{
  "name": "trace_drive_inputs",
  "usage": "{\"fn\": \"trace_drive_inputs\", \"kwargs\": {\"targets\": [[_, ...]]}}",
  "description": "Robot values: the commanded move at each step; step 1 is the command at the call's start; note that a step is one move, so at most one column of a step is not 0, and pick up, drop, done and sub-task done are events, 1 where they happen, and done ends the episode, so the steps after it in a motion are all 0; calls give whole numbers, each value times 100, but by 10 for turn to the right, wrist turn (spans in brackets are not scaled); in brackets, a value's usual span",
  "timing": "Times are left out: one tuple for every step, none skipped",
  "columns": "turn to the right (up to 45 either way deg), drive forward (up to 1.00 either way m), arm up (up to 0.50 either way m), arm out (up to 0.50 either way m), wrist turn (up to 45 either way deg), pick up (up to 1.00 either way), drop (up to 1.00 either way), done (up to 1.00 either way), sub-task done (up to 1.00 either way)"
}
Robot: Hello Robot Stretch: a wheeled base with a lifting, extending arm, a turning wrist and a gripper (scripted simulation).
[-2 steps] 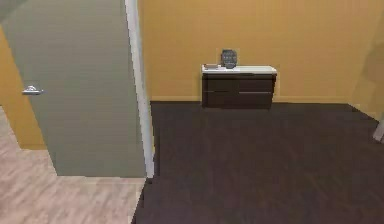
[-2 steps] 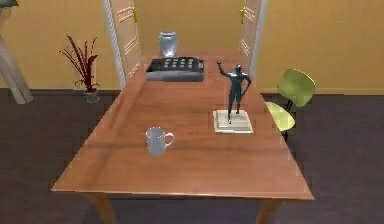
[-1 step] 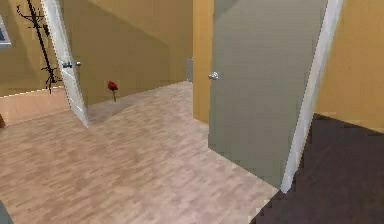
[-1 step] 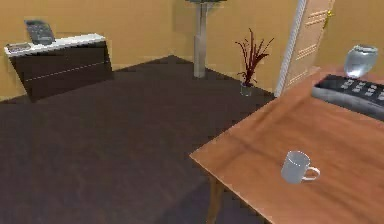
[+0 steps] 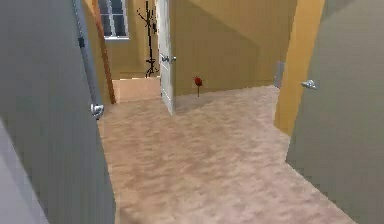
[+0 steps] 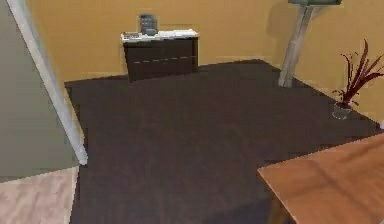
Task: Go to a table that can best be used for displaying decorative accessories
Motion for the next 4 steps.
{"fn": "trace_drive_inputs", "kwargs": {"targets": [[0, 100, 0, 0, 0, 0, 0, 0, 0], [-150, 0, 0, 0, 0, 0, 0, 0, 0], [0, 10, 0, 0, 0, 0, 0, 0, 0], [-60, 0, 0, 0, 0, 0, 0, 0, 0]]}}
